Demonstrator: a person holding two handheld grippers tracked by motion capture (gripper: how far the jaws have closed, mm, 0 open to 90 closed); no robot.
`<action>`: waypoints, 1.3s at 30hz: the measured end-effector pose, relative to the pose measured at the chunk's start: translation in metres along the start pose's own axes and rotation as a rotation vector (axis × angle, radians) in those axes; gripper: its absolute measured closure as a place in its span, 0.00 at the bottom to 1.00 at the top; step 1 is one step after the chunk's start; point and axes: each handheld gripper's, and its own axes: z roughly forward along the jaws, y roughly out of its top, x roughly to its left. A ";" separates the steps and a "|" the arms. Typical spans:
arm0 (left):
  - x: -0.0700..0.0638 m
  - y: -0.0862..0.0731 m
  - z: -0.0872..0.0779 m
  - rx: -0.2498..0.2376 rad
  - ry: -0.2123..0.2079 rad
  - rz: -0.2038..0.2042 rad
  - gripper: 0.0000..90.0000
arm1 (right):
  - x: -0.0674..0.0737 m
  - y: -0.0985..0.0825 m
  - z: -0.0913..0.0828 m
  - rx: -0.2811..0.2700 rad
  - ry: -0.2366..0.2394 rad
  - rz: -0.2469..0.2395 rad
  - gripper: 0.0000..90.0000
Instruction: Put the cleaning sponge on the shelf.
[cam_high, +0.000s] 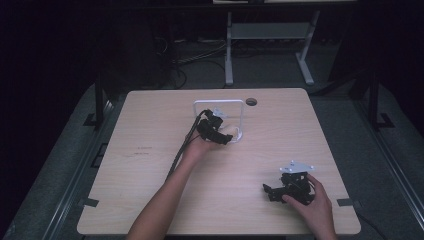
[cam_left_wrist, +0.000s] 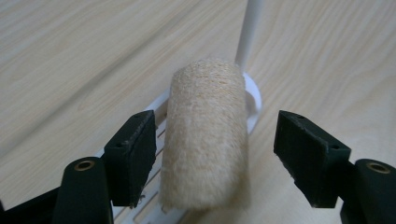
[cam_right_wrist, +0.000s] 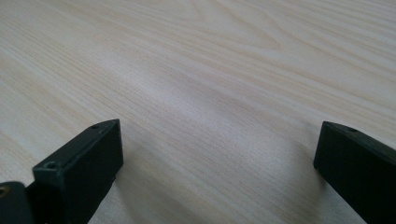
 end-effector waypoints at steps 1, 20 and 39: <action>-0.001 -0.001 -0.004 -0.007 -0.007 -0.004 0.35 | 0.000 0.000 0.000 0.000 0.000 0.000 0.01; -0.015 -0.021 -0.033 -0.021 -0.182 -0.012 0.95 | 0.000 0.000 0.000 0.001 -0.002 -0.003 0.01; -0.017 -0.032 0.011 0.059 -0.140 -0.005 1.00 | 0.000 0.000 0.000 0.001 -0.003 -0.002 0.01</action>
